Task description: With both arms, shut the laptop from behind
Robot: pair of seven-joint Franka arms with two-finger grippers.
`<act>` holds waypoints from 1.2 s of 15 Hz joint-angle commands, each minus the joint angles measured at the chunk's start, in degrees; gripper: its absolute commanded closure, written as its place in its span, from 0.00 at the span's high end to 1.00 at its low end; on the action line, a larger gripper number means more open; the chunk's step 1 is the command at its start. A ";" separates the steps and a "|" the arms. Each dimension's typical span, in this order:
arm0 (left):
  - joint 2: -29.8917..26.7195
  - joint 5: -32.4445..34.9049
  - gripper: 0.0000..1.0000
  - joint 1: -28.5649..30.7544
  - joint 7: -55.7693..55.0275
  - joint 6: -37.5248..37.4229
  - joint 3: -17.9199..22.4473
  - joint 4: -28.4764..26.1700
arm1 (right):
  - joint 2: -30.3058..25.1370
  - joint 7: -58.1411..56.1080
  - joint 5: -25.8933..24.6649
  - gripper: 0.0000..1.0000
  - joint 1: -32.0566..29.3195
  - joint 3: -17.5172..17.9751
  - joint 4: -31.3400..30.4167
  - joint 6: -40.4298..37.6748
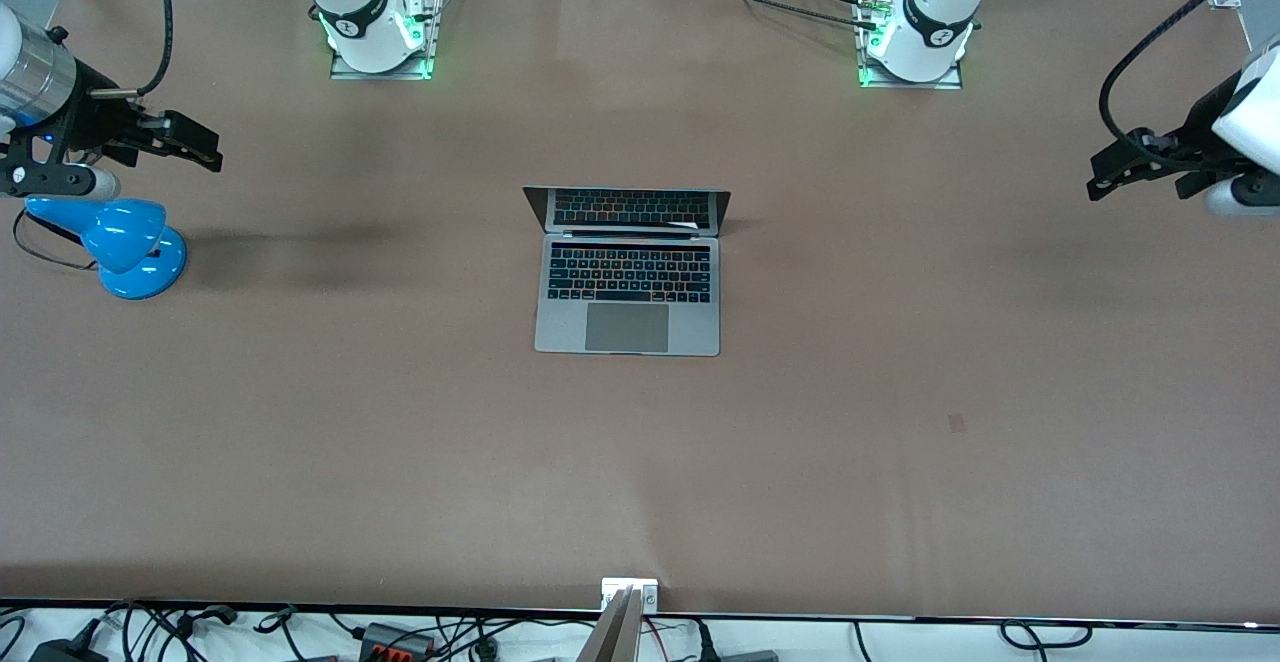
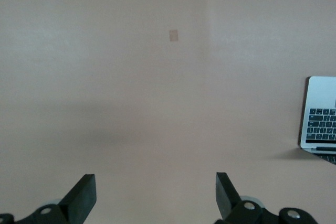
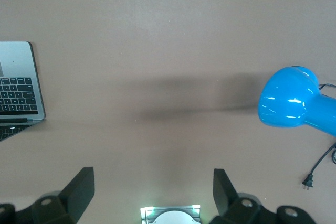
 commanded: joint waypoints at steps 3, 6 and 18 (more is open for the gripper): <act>1.57 -0.49 1.00 0.79 10.85 -3.38 -0.20 2.82 | 1.51 -2.38 0.24 1.00 0.02 -0.25 2.17 -0.92; 1.92 -0.75 1.00 0.61 4.95 -4.87 -0.29 2.82 | 2.30 -2.46 0.59 0.20 0.19 -0.25 1.90 -1.18; 3.32 -1.63 0.00 -2.45 5.82 -13.11 -1.43 3.87 | 1.43 -2.20 7.89 0.00 7.22 -0.16 -4.95 -1.80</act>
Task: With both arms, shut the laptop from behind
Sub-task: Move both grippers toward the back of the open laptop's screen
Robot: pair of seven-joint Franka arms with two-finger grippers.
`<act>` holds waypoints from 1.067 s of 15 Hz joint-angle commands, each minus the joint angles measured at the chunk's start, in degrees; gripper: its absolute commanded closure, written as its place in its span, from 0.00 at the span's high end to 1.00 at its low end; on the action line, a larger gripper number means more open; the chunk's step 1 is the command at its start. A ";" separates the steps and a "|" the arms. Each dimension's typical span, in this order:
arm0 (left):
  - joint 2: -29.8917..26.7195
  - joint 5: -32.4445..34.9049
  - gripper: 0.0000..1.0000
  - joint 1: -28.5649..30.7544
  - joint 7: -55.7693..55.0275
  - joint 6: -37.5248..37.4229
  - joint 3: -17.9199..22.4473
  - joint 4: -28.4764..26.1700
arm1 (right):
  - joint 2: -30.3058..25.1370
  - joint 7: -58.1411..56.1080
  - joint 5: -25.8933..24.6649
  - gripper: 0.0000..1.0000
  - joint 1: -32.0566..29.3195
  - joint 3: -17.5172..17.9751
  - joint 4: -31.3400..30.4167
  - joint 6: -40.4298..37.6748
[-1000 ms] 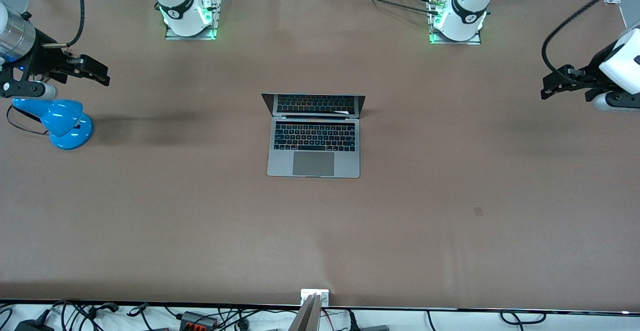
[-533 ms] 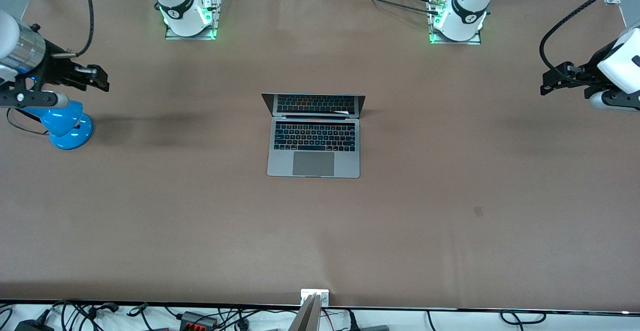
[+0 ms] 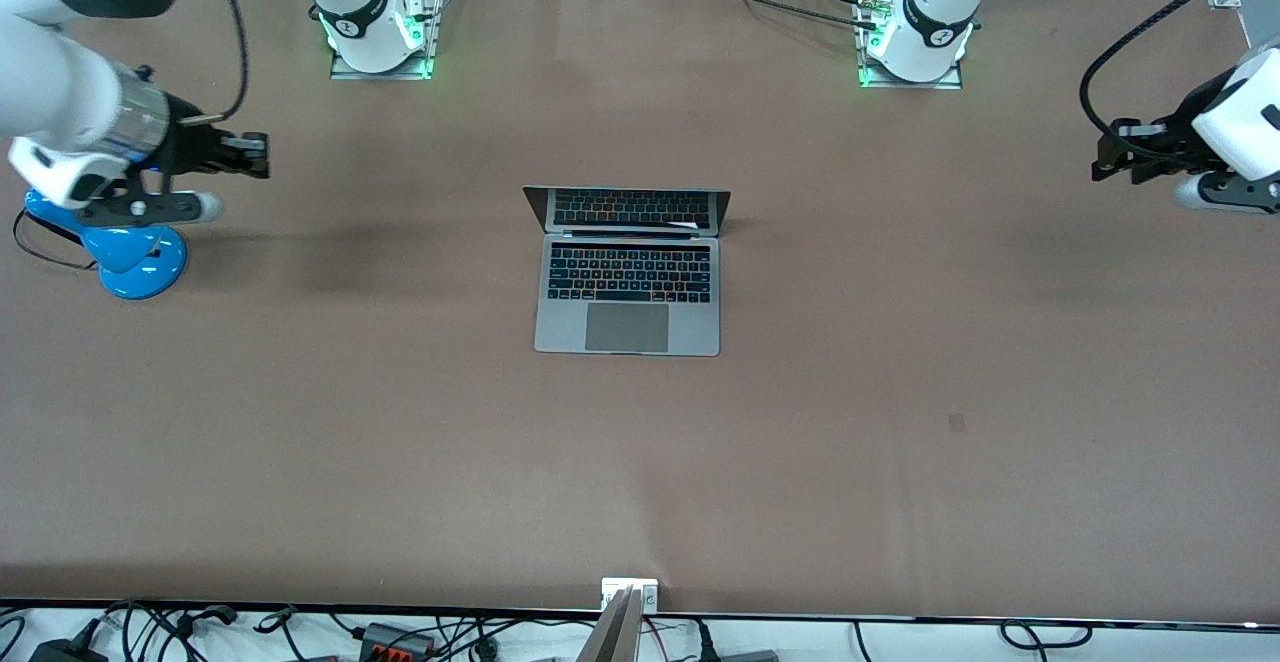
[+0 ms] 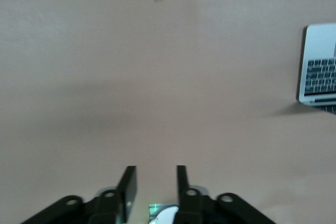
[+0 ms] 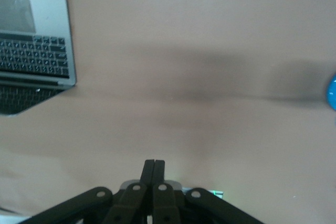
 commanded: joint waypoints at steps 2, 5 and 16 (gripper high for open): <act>3.51 -1.93 0.00 -3.52 -0.16 -4.42 -1.92 1.70 | -3.23 0.33 3.86 0.00 3.22 -0.34 -5.40 1.50; 5.62 -4.30 0.00 -6.15 -1.82 -4.07 -4.55 1.79 | -4.46 2.16 4.93 0.00 4.97 -0.34 -7.86 2.12; 4.14 -9.59 0.00 -7.04 -25.89 13.75 -20.01 -12.96 | -9.04 25.45 6.34 0.00 26.50 -0.34 -25.43 25.29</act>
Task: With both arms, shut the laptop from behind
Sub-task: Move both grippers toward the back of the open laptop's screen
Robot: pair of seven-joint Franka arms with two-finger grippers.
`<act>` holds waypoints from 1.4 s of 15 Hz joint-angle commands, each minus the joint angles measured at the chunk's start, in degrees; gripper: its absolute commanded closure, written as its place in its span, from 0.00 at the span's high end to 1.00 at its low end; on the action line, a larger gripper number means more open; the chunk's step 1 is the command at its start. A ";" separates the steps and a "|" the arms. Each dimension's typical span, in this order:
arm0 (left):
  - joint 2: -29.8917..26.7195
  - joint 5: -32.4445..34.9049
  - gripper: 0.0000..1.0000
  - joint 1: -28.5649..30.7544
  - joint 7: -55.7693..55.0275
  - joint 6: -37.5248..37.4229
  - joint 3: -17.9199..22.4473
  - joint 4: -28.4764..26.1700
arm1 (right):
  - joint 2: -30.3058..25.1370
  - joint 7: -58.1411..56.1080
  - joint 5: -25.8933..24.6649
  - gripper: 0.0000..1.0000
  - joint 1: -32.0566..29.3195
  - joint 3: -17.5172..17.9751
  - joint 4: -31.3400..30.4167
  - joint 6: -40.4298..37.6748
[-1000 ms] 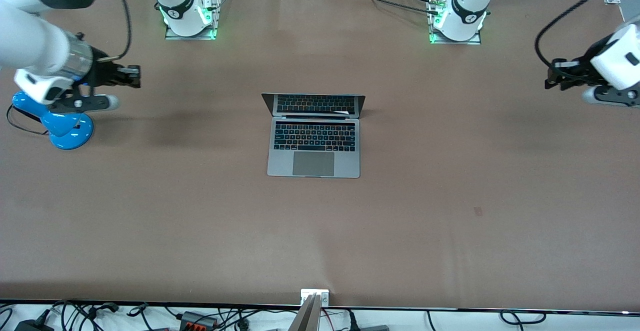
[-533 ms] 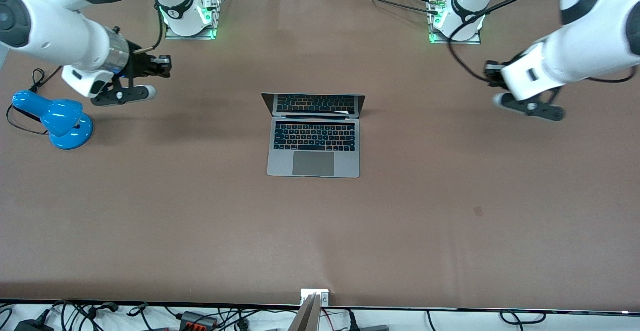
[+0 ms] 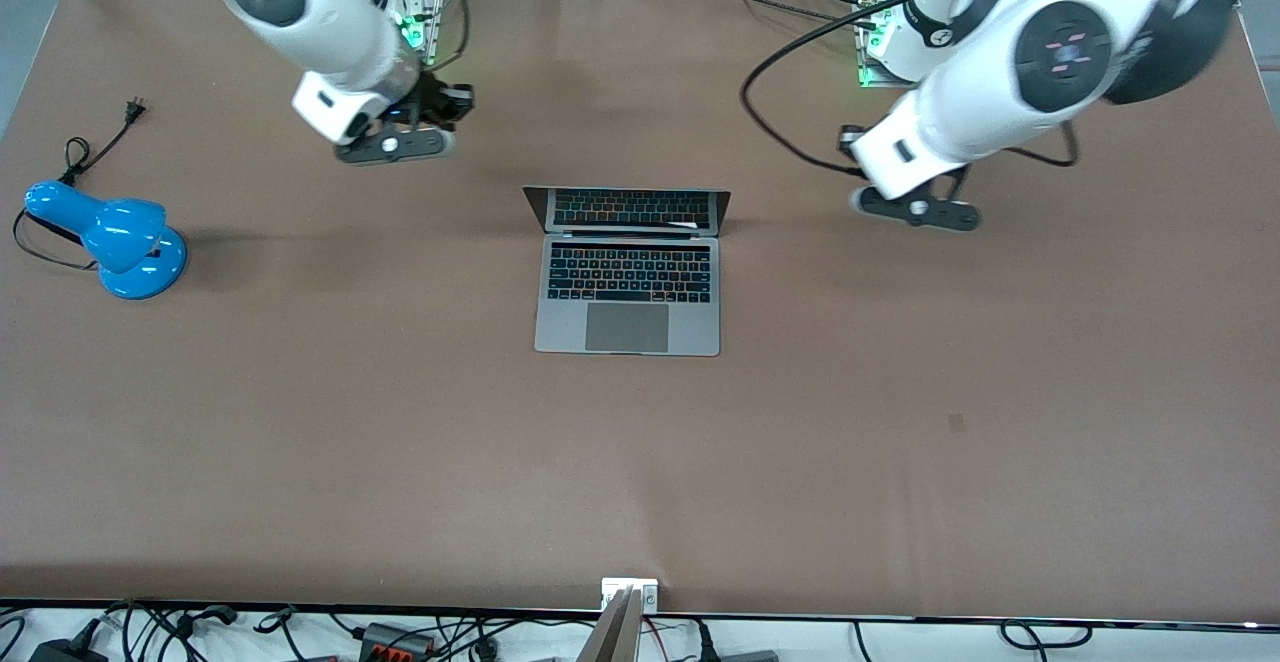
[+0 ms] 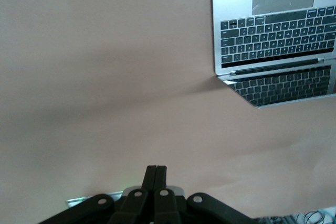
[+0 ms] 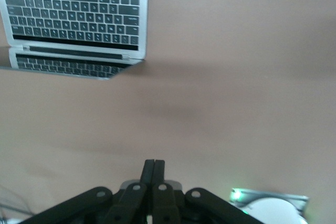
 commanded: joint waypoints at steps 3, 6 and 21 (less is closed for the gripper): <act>-1.78 -2.19 0.00 0.53 -7.63 11.04 -7.30 -9.51 | -0.44 4.47 0.81 0.00 7.37 -0.75 -8.70 12.96; -0.37 -2.28 0.00 0.53 -8.95 15.19 -10.20 -11.89 | 1.58 4.65 0.72 0.00 9.49 -0.75 -9.41 14.99; 10.00 -1.22 0.00 -3.60 -17.83 29.08 -13.02 -12.86 | 10.90 4.74 0.10 0.00 14.06 -0.84 -10.72 28.43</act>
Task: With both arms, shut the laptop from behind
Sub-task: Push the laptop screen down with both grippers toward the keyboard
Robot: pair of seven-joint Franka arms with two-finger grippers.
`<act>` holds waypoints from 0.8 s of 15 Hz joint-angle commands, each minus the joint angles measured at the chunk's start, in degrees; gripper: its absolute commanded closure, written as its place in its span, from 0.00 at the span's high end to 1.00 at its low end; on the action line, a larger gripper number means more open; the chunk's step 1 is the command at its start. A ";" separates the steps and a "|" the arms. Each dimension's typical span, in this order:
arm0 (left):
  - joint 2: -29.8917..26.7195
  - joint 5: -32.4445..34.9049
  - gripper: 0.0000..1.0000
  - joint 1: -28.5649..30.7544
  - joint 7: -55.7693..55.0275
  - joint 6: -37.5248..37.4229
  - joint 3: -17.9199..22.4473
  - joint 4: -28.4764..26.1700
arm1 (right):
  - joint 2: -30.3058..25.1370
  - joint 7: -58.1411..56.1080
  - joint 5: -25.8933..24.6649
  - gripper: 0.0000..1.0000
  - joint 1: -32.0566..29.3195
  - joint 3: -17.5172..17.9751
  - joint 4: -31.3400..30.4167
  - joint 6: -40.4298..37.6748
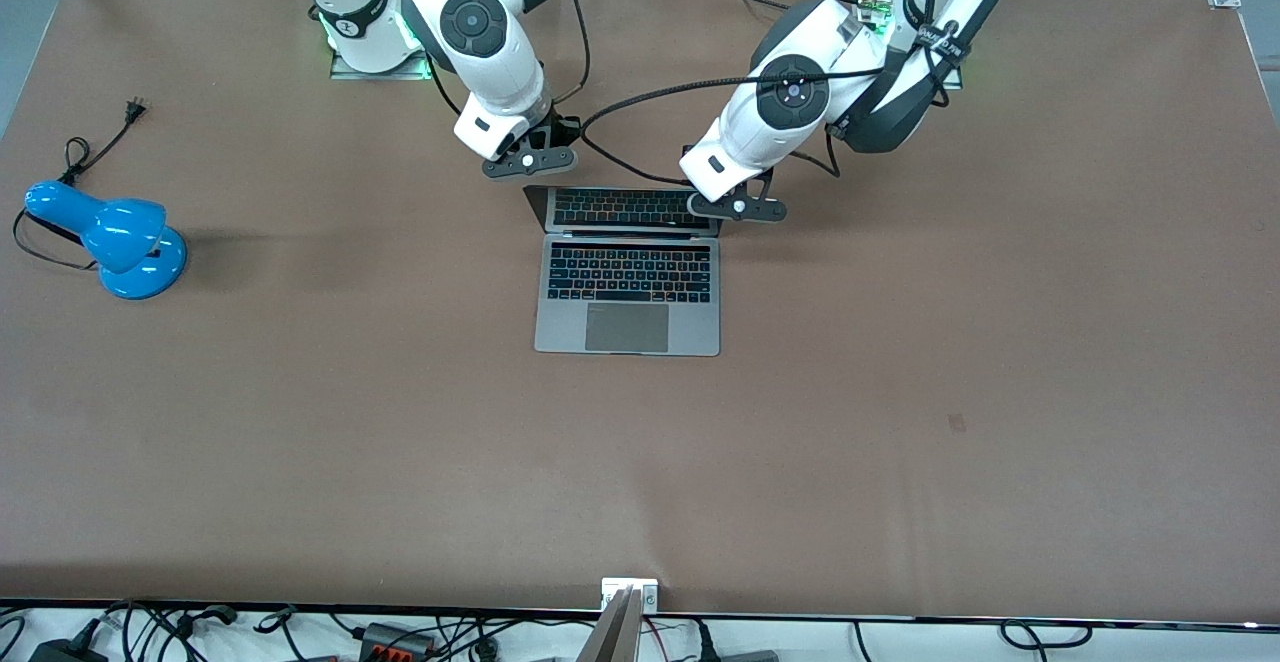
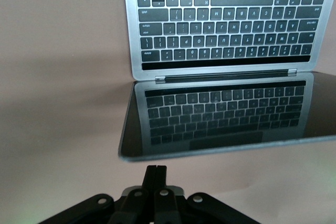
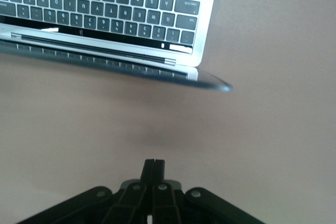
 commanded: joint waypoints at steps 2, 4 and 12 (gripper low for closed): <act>2.01 0.97 0.00 -0.07 -0.90 2.25 -0.05 0.39 | 0.53 0.60 0.02 0.00 1.07 -0.77 -0.59 1.96; 2.71 1.06 0.00 -0.07 -0.90 2.69 -0.05 0.56 | 0.45 0.69 0.01 0.00 1.25 -0.77 -0.50 1.96; 5.34 4.23 0.00 -0.16 -3.01 4.18 -0.05 2.40 | 0.53 0.69 -0.07 0.00 1.16 -0.86 -0.41 3.98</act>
